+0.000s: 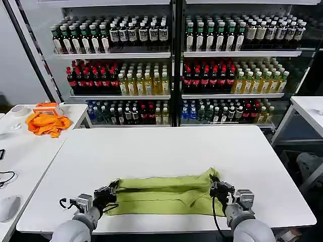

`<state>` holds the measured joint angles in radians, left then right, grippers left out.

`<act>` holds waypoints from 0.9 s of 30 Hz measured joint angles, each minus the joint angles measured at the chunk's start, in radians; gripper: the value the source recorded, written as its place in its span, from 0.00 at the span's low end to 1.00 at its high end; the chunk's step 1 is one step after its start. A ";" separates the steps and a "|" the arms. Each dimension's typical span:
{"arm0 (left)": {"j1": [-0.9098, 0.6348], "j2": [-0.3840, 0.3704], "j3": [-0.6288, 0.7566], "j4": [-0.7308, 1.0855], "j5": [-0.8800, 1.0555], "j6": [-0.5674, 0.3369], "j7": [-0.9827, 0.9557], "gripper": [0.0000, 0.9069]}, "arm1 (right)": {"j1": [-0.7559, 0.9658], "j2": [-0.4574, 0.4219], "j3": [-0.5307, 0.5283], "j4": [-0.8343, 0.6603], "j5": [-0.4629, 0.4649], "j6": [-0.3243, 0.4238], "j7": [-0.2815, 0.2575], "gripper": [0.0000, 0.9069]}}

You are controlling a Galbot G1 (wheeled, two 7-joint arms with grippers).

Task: Fold and organize the clothes.

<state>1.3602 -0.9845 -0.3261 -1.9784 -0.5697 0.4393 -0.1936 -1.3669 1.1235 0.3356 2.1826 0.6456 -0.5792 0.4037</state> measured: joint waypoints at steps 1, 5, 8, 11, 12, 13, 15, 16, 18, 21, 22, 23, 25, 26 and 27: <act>0.001 -0.001 0.000 0.001 0.005 -0.001 0.000 0.20 | -0.002 0.003 -0.002 -0.004 -0.004 0.000 -0.001 0.37; 0.008 -0.009 0.000 0.006 0.024 -0.001 0.001 1.00 | -0.003 0.015 -0.009 -0.021 -0.022 0.000 -0.009 1.00; 0.015 -0.015 -0.003 0.003 0.036 -0.005 -0.002 1.00 | -0.007 0.021 -0.010 -0.024 -0.033 0.001 -0.017 1.00; 0.025 -0.022 -0.008 -0.005 0.051 -0.015 -0.006 1.00 | -0.015 0.025 -0.007 -0.023 -0.045 0.003 -0.025 1.00; 0.029 -0.024 -0.010 -0.009 0.056 -0.019 -0.009 1.00 | -0.018 0.025 -0.006 -0.021 -0.049 0.004 -0.027 1.00; 0.032 -0.027 -0.013 -0.014 0.062 -0.023 -0.012 1.00 | -0.021 0.026 -0.005 -0.018 -0.052 0.005 -0.029 1.00; 0.041 -0.034 -0.019 -0.024 0.073 -0.034 -0.021 1.00 | -0.030 0.028 0.000 -0.008 -0.061 0.007 -0.032 1.00; 0.047 -0.040 -0.023 -0.029 0.077 -0.039 -0.026 1.00 | -0.036 0.029 0.003 -0.002 -0.066 0.008 -0.034 1.00; 0.059 -0.053 -0.029 -0.042 0.087 -0.050 -0.038 1.00 | -0.049 0.033 0.011 0.013 -0.077 0.011 -0.038 1.00; 0.083 -0.080 -0.035 -0.053 0.105 -0.071 -0.059 1.00 | -0.073 0.039 0.023 0.035 -0.092 0.016 -0.044 1.00; 0.091 -0.092 -0.034 -0.053 0.110 -0.076 -0.067 1.00 | -0.082 0.041 0.026 0.043 -0.097 0.019 -0.046 1.00; 0.100 -0.104 -0.034 -0.054 0.115 -0.080 -0.075 1.00 | -0.091 0.043 0.029 0.050 -0.102 0.021 -0.049 1.00; 0.116 -0.129 -0.030 -0.055 0.125 -0.090 -0.086 1.00 | -0.108 0.047 0.031 0.058 -0.112 0.025 -0.051 1.00; 0.122 -0.144 -0.027 -0.054 0.130 -0.094 -0.091 1.00 | -0.117 0.049 0.032 0.061 -0.119 0.027 -0.051 1.00; 0.125 -0.154 -0.025 -0.052 0.134 -0.097 -0.096 1.00 | -0.125 0.051 0.032 0.064 -0.125 0.030 -0.052 1.00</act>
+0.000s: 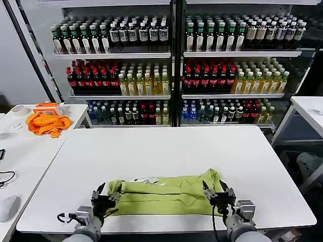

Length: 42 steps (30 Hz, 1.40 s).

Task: Fold and organize the clothes.

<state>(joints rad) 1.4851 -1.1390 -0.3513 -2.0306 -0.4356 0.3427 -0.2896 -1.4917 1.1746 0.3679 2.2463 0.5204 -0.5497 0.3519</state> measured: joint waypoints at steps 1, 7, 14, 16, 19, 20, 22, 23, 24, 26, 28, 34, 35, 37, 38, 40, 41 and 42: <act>0.003 -0.012 0.003 0.002 0.002 -0.002 -0.004 1.00 | -0.008 0.002 0.001 0.002 -0.006 0.002 0.000 1.00; 0.007 -0.069 0.018 0.019 0.005 -0.009 -0.026 0.37 | -0.047 0.007 0.010 0.023 -0.029 0.010 0.000 1.00; 0.008 -0.110 0.021 0.045 0.009 -0.028 -0.042 0.04 | -0.073 0.008 0.017 0.044 -0.041 0.012 0.002 1.00; 0.009 -0.118 0.019 0.051 0.010 -0.035 -0.045 0.04 | -0.079 0.009 0.017 0.048 -0.044 0.012 0.002 1.00; 0.012 -0.131 0.017 0.057 0.007 -0.042 -0.046 0.04 | -0.085 0.011 0.018 0.053 -0.047 0.013 0.003 1.00; 0.013 -0.135 0.016 0.058 0.005 -0.045 -0.046 0.04 | -0.088 0.012 0.018 0.055 -0.048 0.014 0.003 1.00; 0.015 -0.141 0.016 0.061 0.002 -0.049 -0.046 0.04 | -0.091 0.012 0.019 0.058 -0.050 0.015 0.004 1.00; 0.016 -0.144 0.016 0.062 0.000 -0.052 -0.045 0.03 | -0.092 0.012 0.019 0.059 -0.050 0.015 0.004 1.00; 0.016 -0.147 0.015 0.063 -0.003 -0.053 -0.045 0.04 | -0.093 0.012 0.020 0.060 -0.051 0.015 0.004 1.00; 0.015 -0.153 0.013 0.068 -0.007 -0.058 -0.044 0.04 | -0.094 0.011 0.021 0.062 -0.051 0.015 0.005 1.00; 0.014 -0.158 0.010 0.071 -0.013 -0.063 -0.042 0.03 | -0.095 0.011 0.023 0.063 -0.051 0.016 0.005 1.00; 0.019 -0.165 -0.001 0.066 -0.038 -0.081 -0.036 0.03 | -0.095 0.009 0.026 0.064 -0.052 0.017 0.008 1.00; 0.019 -0.164 -0.005 0.064 -0.043 -0.081 -0.035 0.03 | -0.094 0.007 0.027 0.065 -0.051 0.017 0.008 1.00; 0.020 -0.159 -0.015 0.058 -0.053 -0.080 -0.034 0.04 | -0.091 0.004 0.029 0.066 -0.049 0.017 0.009 1.00; 0.022 -0.157 -0.022 0.053 -0.058 -0.079 -0.034 0.03 | -0.090 0.003 0.030 0.066 -0.048 0.017 0.009 1.00; 0.024 -0.146 -0.040 0.043 -0.069 -0.078 -0.032 0.04 | -0.087 0.001 0.032 0.066 -0.045 0.017 0.009 1.00; 0.026 -0.137 -0.053 0.036 -0.075 -0.076 -0.032 0.03 | -0.084 -0.001 0.034 0.066 -0.042 0.017 0.010 1.00; 0.028 -0.128 -0.065 0.030 -0.082 -0.076 -0.032 0.03 | -0.082 -0.002 0.035 0.066 -0.041 0.017 0.010 1.00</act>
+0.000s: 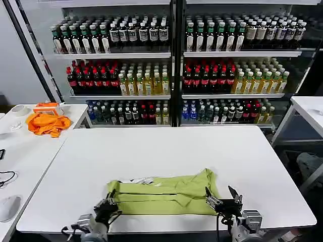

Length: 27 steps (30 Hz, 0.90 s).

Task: Fold and organize the clothes.

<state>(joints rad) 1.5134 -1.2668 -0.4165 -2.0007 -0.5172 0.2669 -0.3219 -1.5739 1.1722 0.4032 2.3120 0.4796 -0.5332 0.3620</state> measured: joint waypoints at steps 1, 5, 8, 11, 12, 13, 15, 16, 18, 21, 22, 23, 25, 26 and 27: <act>0.003 0.010 -0.014 -0.007 -0.008 0.001 0.000 0.03 | 0.002 -0.001 0.001 -0.001 0.003 0.000 0.000 1.00; 0.019 0.072 -0.086 -0.039 -0.049 0.003 0.009 0.04 | 0.014 -0.009 0.007 -0.005 0.015 -0.004 0.002 1.00; 0.027 0.128 -0.150 -0.056 -0.085 0.010 0.018 0.03 | 0.022 -0.014 0.008 -0.007 0.024 -0.006 0.004 1.00; 0.026 0.185 -0.214 -0.060 -0.125 0.019 0.025 0.03 | 0.032 -0.019 0.007 -0.009 0.033 -0.007 0.005 1.00; 0.024 0.202 -0.234 -0.060 -0.138 0.021 0.025 0.03 | 0.035 -0.020 0.007 -0.011 0.036 -0.007 0.005 1.00; 0.021 0.221 -0.255 -0.061 -0.155 0.026 0.026 0.03 | 0.038 -0.022 0.007 -0.012 0.039 -0.007 0.005 1.00; 0.014 0.251 -0.289 -0.067 -0.187 0.035 0.024 0.03 | 0.041 -0.023 0.008 -0.015 0.042 -0.007 0.005 1.00; 0.010 0.265 -0.304 -0.072 -0.207 0.040 0.025 0.03 | 0.042 -0.024 0.008 -0.016 0.043 -0.007 0.005 1.00; 0.002 0.281 -0.321 -0.084 -0.248 0.050 0.027 0.03 | 0.044 -0.025 0.008 -0.019 0.045 -0.007 0.004 1.00; -0.011 0.295 -0.329 -0.114 -0.325 0.061 0.035 0.03 | 0.048 -0.027 0.008 -0.025 0.047 -0.007 0.003 1.00; -0.016 0.296 -0.327 -0.127 -0.352 0.065 0.039 0.04 | 0.049 -0.029 0.007 -0.027 0.048 -0.007 0.003 1.00; -0.021 0.295 -0.321 -0.139 -0.376 0.069 0.040 0.04 | 0.051 -0.029 0.006 -0.029 0.049 -0.007 0.002 1.00; -0.031 0.286 -0.300 -0.163 -0.424 0.074 0.042 0.04 | 0.056 -0.031 0.004 -0.034 0.050 -0.007 0.001 1.00; -0.036 0.279 -0.288 -0.170 -0.445 0.076 0.042 0.04 | 0.058 -0.032 0.003 -0.036 0.050 -0.007 0.001 1.00; -0.042 0.270 -0.273 -0.176 -0.463 0.077 0.042 0.04 | 0.060 -0.033 0.003 -0.038 0.051 -0.007 0.001 1.00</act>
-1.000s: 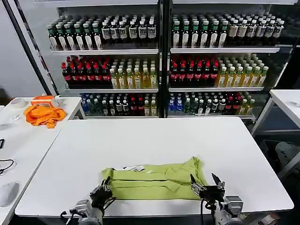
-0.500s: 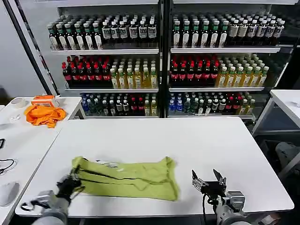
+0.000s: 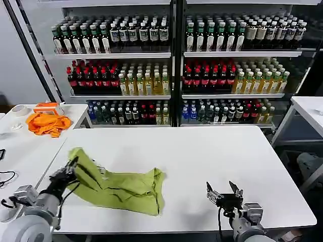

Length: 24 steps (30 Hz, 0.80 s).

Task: Fold and organize the clothes.

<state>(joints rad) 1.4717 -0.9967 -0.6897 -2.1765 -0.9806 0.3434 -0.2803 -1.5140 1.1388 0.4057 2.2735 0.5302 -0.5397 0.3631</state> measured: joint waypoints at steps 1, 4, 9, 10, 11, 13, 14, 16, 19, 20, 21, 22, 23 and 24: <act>-0.007 -0.010 0.018 -0.005 -0.021 0.001 -0.001 0.04 | 0.003 -0.002 -0.001 -0.003 0.001 0.000 0.000 1.00; -0.024 -0.044 0.072 -0.015 -0.066 0.001 0.000 0.04 | 0.011 -0.007 -0.003 -0.009 0.007 0.000 0.000 1.00; -0.054 -0.112 0.164 -0.013 -0.110 0.000 -0.003 0.04 | 0.027 -0.013 -0.009 -0.019 0.017 -0.002 0.001 1.00; -0.061 -0.128 0.185 -0.009 -0.115 0.000 -0.003 0.04 | 0.030 -0.014 -0.010 -0.020 0.018 -0.003 0.001 1.00; -0.067 -0.142 0.202 -0.005 -0.119 0.000 -0.003 0.04 | 0.033 -0.014 -0.011 -0.022 0.020 -0.003 0.001 1.00; -0.081 -0.168 0.239 0.007 -0.121 -0.001 -0.002 0.03 | 0.039 -0.016 -0.012 -0.025 0.023 -0.004 0.002 1.00; -0.087 -0.179 0.257 0.013 -0.122 -0.001 -0.002 0.04 | 0.042 -0.016 -0.012 -0.026 0.024 -0.004 0.002 1.00; -0.101 -0.200 0.292 0.029 -0.120 -0.001 0.001 0.58 | 0.048 -0.017 -0.012 -0.029 0.028 -0.005 0.002 1.00; -0.115 -0.225 0.337 0.055 -0.110 0.005 0.006 1.00 | 0.053 -0.017 -0.012 -0.032 0.031 -0.005 0.003 1.00; -0.118 -0.232 0.349 0.063 -0.106 0.007 0.009 1.00 | 0.055 -0.018 -0.012 -0.033 0.031 -0.005 0.003 1.00; -0.120 -0.237 0.361 0.071 -0.102 0.010 0.012 1.00 | 0.055 -0.018 -0.012 -0.033 0.032 -0.005 0.003 1.00; -0.121 -0.241 0.374 0.076 -0.097 0.014 0.015 1.00 | 0.056 -0.018 -0.012 -0.033 0.033 -0.005 0.003 1.00; -0.121 -0.245 0.385 0.080 -0.093 0.017 0.019 1.00 | 0.057 -0.018 -0.012 -0.033 0.033 -0.005 0.003 1.00; -0.121 -0.248 0.394 0.082 -0.089 0.020 0.024 1.00 | 0.058 -0.018 -0.012 -0.033 0.034 -0.005 0.003 1.00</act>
<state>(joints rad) 1.3508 -1.2446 -0.2960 -2.0941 -1.0695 0.3632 -0.2565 -1.4557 1.1208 0.3936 2.2403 0.5639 -0.5450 0.3658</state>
